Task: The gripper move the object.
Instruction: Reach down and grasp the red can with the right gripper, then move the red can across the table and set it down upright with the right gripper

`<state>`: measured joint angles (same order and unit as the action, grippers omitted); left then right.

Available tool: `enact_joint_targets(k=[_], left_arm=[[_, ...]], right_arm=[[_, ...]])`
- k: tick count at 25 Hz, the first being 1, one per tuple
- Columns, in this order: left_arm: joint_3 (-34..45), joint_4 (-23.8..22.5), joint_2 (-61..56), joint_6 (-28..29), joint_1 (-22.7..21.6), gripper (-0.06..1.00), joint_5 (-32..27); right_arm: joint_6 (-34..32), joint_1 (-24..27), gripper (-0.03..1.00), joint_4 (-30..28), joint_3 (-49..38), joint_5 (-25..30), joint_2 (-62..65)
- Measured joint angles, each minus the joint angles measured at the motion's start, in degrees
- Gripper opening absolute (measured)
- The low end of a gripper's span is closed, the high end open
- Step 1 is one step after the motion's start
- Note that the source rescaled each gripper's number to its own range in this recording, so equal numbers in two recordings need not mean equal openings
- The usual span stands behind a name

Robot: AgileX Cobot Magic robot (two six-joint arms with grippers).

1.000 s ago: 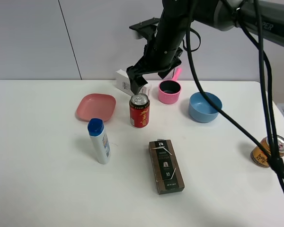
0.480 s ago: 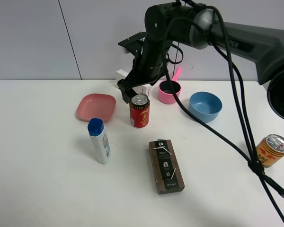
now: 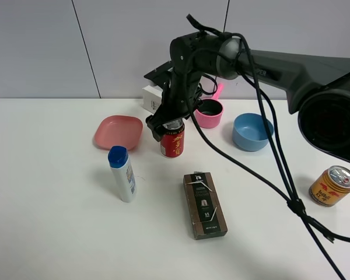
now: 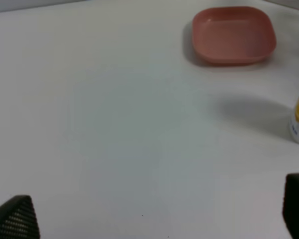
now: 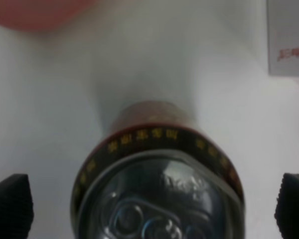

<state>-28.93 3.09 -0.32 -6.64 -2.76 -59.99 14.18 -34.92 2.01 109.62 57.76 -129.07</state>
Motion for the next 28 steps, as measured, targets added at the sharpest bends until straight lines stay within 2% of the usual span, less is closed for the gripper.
enact_joint_targets(k=[12, 15, 18, 21, 23, 25, 26, 28], left_arm=[[0.0, 0.0, 0.0, 0.0, 0.0, 1.0, 0.0], [0.0, 0.0, 0.0, 0.0, 0.0, 1.0, 0.0], [0.0, 0.0, 0.0, 0.0, 0.0, 1.0, 0.0], [0.0, 0.0, 0.0, 0.0, 0.0, 1.0, 0.0], [0.0, 0.0, 0.0, 0.0, 0.0, 1.0, 0.0], [0.0, 0.0, 0.0, 0.0, 0.0, 1.0, 0.0], [0.0, 0.0, 0.0, 0.0, 0.0, 1.0, 0.0], [0.0, 0.0, 0.0, 0.0, 0.0, 1.0, 0.0]], right_arm=[[0.0, 0.0, 0.95, -0.7, 0.1, -3.0, -3.1], [0.0, 0.0, 0.89, -0.7, 0.1, -2.9, -3.5], [0.0, 0.0, 0.78, -0.7, 0.1, -2.9, -3.6], [0.0, 0.0, 0.61, -0.7, 0.1, -2.9, -3.6], [0.0, 0.0, 0.4, -0.7, 0.1, -2.9, -3.6], [0.0, 0.0, 0.08, -0.7, 0.1, -2.9, -3.6], [0.0, 0.0, 0.0, -0.6, 0.1, -2.9, -3.6], [0.0, 0.0, 0.0, -0.6, 0.1, -2.9, -3.6]])
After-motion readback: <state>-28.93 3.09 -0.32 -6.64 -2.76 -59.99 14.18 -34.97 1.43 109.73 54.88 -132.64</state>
